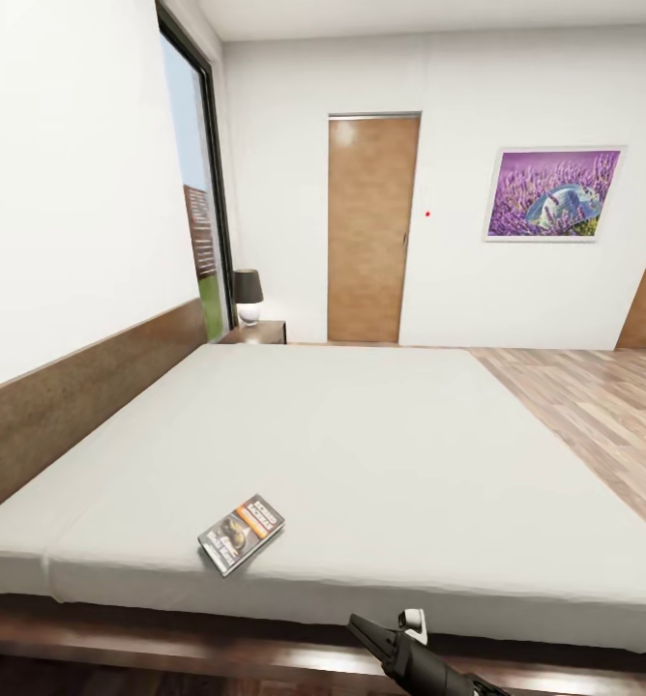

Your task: In the bedroom, move the book from the bed onto either nightstand, and place the two sandals side by side next to the bed.

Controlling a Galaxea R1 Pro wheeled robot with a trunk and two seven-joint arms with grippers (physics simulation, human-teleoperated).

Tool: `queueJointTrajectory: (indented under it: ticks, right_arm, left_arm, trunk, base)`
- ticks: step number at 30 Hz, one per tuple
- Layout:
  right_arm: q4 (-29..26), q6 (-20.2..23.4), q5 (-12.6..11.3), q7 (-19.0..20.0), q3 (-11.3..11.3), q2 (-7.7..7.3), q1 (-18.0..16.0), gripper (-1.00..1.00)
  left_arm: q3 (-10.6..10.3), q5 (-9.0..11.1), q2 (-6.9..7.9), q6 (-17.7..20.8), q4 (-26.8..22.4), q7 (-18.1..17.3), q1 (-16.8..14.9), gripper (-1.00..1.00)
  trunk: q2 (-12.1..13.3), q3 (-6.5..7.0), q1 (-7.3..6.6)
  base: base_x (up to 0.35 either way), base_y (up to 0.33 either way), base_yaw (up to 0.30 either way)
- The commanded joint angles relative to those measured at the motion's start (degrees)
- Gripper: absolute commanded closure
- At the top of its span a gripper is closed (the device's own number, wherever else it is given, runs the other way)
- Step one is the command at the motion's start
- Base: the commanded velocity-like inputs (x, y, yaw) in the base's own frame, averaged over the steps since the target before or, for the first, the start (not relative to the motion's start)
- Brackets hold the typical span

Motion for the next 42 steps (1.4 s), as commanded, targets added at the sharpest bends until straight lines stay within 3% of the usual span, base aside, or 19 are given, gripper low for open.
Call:
queueJointTrajectory:
  ticks: [1,42]
  right_arm:
    - [-0.1,0.6,0.6,0.3,-0.5,0.06,0.0,-1.00]
    - [-0.2,0.5,0.6,0.3,-0.5,0.22,0.0,-1.00]
  left_arm:
    - [-0.3,0.6,0.02,0.2,-0.1,0.4,-0.4,-1.00]
    - [-0.3,0.6,0.02,0.2,-0.1,0.4,-0.4,-1.00]
  trunk:
    - [0.0,-0.06,0.00]
    - [0.0,-0.06,0.00]
  base:
    - [0.000,0.064,0.000]
    - [0.000,0.066,0.000]
